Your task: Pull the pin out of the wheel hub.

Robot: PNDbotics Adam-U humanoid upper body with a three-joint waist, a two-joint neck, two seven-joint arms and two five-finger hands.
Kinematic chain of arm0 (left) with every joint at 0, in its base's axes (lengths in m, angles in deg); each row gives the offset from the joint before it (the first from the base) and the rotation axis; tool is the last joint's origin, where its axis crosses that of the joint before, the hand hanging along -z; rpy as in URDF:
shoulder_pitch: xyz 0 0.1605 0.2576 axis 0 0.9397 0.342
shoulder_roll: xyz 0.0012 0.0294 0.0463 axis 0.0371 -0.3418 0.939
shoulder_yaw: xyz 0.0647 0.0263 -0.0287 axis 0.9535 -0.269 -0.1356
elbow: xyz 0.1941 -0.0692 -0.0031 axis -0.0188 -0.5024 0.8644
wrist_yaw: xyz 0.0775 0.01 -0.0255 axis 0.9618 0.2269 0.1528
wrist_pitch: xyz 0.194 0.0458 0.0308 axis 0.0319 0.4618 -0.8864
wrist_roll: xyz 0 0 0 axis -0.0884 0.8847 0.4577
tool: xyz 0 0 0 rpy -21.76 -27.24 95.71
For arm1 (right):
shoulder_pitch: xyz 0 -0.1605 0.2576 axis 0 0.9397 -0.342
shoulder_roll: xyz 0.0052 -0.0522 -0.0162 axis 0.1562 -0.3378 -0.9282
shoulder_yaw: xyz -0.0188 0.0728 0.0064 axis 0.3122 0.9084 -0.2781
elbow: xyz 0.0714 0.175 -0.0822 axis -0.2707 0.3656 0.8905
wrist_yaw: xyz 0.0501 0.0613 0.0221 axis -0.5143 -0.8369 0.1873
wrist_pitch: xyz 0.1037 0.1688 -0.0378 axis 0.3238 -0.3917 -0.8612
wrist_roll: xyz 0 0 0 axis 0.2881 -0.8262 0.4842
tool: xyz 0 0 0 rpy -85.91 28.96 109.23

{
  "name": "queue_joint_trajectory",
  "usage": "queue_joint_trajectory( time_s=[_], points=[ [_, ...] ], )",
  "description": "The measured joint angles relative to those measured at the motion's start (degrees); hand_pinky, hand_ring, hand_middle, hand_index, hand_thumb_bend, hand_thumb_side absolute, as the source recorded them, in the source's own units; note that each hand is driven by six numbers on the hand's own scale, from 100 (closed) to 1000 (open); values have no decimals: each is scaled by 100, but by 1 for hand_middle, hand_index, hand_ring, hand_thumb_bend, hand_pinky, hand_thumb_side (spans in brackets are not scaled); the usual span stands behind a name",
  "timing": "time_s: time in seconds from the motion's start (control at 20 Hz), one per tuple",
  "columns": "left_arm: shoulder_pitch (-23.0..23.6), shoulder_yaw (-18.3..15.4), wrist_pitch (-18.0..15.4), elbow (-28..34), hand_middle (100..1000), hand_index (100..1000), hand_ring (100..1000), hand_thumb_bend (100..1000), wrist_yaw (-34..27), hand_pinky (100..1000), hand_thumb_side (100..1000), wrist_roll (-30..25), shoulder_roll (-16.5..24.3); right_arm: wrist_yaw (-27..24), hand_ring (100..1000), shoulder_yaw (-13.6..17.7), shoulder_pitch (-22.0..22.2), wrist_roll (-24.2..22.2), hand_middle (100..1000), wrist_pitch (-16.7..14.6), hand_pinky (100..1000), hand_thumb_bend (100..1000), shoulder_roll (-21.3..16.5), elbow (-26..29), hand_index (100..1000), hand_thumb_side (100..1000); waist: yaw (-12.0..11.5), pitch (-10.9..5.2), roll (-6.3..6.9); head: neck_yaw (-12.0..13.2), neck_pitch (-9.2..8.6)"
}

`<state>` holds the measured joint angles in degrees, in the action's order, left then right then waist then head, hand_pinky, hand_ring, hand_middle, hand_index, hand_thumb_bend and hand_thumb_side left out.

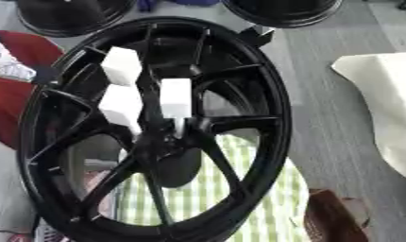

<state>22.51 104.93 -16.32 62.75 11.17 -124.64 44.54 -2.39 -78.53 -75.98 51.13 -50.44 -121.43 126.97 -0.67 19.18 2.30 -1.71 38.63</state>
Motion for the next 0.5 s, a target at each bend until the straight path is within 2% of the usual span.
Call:
queue_joint_trajectory(
  time_s=[0.5],
  points=[
    [-34,85,251,-119,793,887,879,354,246,883,400,43,-130,0,711,-20,-3,-6,642,6,686,100,52,0,700,701,22,24,-1,9,-2]
  ],
)
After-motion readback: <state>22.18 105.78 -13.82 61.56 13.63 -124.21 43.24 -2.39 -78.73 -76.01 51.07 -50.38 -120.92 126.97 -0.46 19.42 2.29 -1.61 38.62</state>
